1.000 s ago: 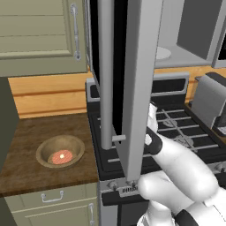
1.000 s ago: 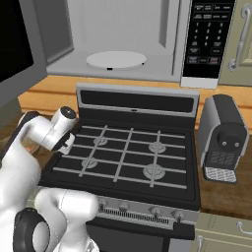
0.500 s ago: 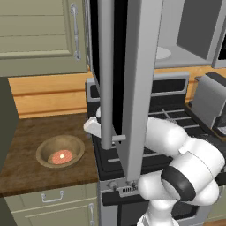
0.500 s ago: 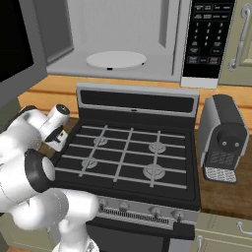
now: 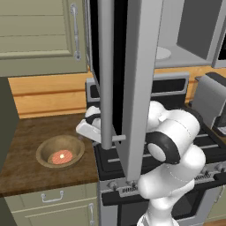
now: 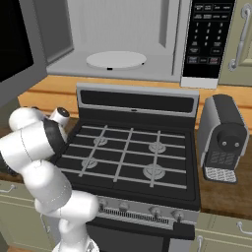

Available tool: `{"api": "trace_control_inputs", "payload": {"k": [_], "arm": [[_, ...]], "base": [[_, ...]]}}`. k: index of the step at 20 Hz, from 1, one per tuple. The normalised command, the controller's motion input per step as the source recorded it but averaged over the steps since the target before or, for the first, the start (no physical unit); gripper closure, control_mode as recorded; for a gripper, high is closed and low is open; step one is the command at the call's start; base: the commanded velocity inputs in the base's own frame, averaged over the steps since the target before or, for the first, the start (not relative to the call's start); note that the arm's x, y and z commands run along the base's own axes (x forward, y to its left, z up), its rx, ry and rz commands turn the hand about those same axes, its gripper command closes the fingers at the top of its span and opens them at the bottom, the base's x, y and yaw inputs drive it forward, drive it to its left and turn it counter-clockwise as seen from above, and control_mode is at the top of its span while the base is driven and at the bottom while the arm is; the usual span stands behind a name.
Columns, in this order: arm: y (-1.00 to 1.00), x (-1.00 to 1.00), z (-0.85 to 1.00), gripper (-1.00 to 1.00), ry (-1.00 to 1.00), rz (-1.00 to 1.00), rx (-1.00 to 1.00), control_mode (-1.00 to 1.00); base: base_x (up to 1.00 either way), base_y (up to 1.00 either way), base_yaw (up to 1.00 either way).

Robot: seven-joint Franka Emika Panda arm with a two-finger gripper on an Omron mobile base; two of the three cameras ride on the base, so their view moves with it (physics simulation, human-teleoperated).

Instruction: Open the microwave, place the bowl with waffle inside the microwave, then close the microwave door and turn it on.

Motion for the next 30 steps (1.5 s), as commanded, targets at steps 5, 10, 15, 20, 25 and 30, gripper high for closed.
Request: {"api": "trace_control_inputs", "payload": {"k": [5, 10, 15, 20, 25, 30], "arm": [[0.06, 0.01, -0.09, -1.0, 0.0, 0.0, 0.0, -1.0], [0.28, 0.0, 0.0, -1.0, 0.0, 0.0, 0.0, -1.0], [0.39, 0.0, -0.05, -1.0, 0.0, 0.0, 0.0, -1.0], [0.32, 0.0, -0.24, -1.0, 0.0, 0.0, 0.0, -1.0], [0.22, 0.0, -0.42, -1.0, 0.0, 0.0, -0.03, -1.0], [0.18, 0.0, -0.4, -1.0, 0.0, 0.0, -0.05, -1.0]], "base": [[0.0, 0.0, 0.0], [0.0, 0.0, 0.0], [0.0, 0.0, 0.0], [0.0, 0.0, 0.0], [0.0, 0.0, 0.0], [0.0, 0.0, 0.0]]}}
